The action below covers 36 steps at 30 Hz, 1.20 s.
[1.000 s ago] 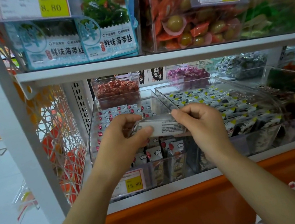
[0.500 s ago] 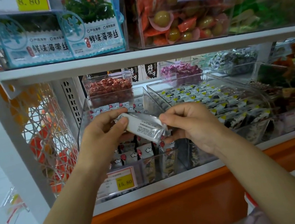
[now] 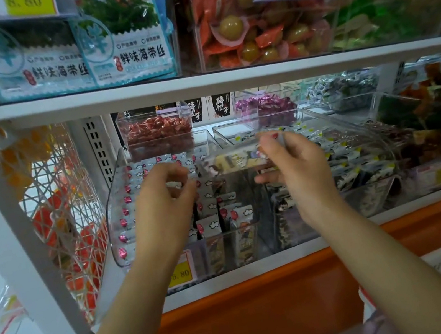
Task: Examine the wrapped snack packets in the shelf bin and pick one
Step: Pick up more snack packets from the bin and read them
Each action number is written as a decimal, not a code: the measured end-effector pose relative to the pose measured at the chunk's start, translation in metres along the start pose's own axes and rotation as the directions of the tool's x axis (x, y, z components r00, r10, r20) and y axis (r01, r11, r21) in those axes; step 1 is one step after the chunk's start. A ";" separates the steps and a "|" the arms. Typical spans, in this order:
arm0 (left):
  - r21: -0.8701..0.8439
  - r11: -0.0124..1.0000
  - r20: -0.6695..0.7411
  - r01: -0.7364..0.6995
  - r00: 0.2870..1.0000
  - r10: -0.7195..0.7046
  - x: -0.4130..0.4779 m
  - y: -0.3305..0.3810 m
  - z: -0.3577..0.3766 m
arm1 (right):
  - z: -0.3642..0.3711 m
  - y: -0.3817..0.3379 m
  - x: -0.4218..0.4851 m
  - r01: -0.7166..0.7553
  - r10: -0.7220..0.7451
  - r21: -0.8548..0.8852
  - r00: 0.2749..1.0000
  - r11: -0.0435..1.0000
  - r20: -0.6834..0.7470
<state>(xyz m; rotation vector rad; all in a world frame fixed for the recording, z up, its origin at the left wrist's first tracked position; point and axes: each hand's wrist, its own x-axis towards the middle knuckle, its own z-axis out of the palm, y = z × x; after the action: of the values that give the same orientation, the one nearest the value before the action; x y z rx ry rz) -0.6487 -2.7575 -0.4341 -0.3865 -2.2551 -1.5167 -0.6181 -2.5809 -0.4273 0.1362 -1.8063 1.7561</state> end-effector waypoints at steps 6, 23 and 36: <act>0.360 0.877 0.442 -0.319 0.886 0.141 -0.005 0.001 0.012 | -0.009 0.004 0.005 -0.021 0.021 -0.003 0.996 1.000 -0.089; 0.366 0.869 0.601 -0.332 0.798 0.052 0.003 -0.006 0.008 | 0.008 0.003 0.008 0.405 -0.241 -0.584 0.909 0.704 0.340; 0.265 0.954 0.373 -0.142 0.927 0.034 0.011 -0.009 -0.007 | 0.010 0.009 0.019 0.609 0.078 -0.752 0.762 0.252 0.643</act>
<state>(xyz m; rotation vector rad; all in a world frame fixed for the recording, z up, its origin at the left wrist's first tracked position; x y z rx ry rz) -0.6606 -2.7672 -0.4339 -0.7217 -2.6542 -1.1152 -0.6409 -2.5826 -0.4255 0.5048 -2.7473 0.0527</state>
